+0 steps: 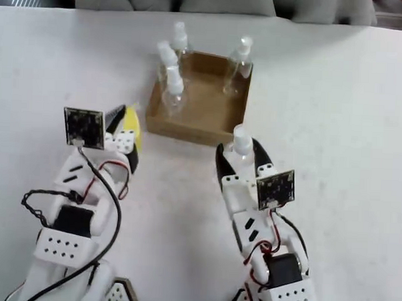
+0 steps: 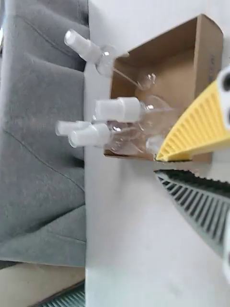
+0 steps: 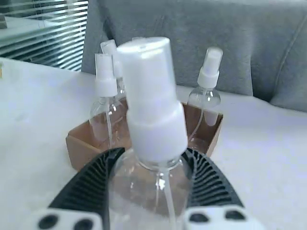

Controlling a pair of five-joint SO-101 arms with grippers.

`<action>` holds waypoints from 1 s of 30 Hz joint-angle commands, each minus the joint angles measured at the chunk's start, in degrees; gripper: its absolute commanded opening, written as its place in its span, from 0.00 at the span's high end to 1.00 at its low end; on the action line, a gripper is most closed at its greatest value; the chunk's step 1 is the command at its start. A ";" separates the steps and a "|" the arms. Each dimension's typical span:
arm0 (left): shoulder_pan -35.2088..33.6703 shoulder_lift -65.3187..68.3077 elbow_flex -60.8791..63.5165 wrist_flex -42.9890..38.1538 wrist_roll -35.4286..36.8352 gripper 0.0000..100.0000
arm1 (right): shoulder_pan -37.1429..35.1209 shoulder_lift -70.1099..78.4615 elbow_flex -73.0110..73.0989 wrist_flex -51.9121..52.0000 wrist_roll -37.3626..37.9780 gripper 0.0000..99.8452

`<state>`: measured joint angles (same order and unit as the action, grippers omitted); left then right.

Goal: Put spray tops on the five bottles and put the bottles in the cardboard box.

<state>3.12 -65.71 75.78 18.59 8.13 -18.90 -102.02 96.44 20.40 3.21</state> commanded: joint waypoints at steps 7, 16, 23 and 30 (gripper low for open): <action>-5.76 -1.27 10.99 -0.18 -0.18 0.94 | 0.48 -0.66 -1.67 -19.21 0.88 0.98; -5.76 -1.27 15.65 -0.18 -1.93 0.94 | 0.40 3.91 -13.45 -19.47 0.88 0.98; -5.58 -1.27 19.52 -0.09 -7.56 0.94 | 0.48 22.64 -26.73 -19.74 0.79 0.98; -5.85 -1.27 19.52 -0.09 -7.47 0.94 | 0.48 37.49 -32.88 -24.57 0.79 0.98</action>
<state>-2.33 -65.98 95.82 18.59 1.19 -18.99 -69.32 67.60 0.18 3.30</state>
